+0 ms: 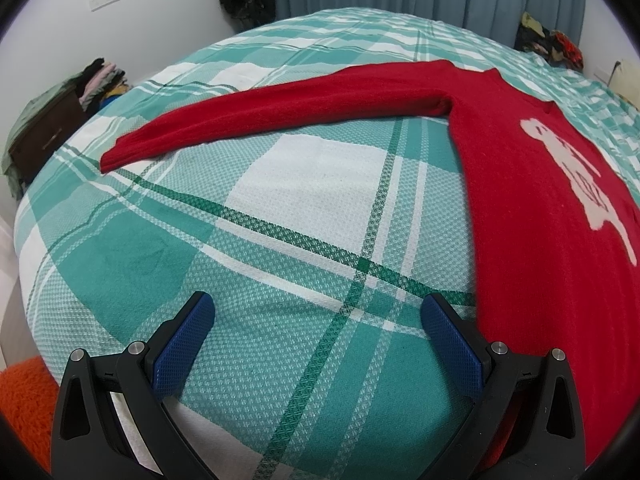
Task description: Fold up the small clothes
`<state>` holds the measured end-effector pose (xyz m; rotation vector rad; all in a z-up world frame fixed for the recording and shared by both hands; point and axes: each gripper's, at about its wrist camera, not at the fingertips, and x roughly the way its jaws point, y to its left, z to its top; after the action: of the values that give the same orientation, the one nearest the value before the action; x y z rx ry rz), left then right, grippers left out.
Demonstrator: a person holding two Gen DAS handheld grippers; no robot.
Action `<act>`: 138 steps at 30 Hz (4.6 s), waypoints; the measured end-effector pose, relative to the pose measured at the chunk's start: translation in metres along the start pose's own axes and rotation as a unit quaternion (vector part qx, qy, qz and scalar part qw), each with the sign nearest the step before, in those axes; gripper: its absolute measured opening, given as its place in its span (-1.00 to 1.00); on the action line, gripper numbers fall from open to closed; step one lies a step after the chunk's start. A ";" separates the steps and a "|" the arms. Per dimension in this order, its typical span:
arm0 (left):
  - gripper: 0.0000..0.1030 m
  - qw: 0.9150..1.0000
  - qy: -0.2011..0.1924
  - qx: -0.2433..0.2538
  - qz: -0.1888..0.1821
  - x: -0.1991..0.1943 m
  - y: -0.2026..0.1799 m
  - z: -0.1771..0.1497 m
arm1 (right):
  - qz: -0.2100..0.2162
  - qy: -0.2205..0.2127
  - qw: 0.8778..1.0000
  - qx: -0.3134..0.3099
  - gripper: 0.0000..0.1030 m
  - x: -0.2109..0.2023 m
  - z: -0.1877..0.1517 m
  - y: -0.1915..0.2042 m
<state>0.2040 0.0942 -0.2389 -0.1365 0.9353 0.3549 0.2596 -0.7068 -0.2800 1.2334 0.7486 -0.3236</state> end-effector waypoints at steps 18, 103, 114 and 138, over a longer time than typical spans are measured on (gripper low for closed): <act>0.99 1.000 0.005 0.004 -0.007 0.000 0.002 0.003 | 0.200 0.177 0.832 -0.485 -0.16 0.021 -0.252 0.414; 0.28 0.923 0.097 0.224 -0.299 -0.059 -0.224 0.054 | -0.120 -0.024 0.822 -0.556 0.83 0.009 -0.242 0.080; 0.37 0.970 0.027 0.198 -0.141 0.020 -0.104 0.125 | -0.121 -0.028 0.821 -0.558 0.85 0.011 -0.244 0.081; 0.58 0.988 -0.005 0.038 -0.152 0.022 -0.018 0.133 | -0.121 -0.031 0.819 -0.560 0.87 0.012 -0.244 0.081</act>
<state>0.3241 0.1181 -0.1791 -0.2039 0.9008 0.0370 0.2342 -0.4510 -0.2618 0.0027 0.8384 -0.0750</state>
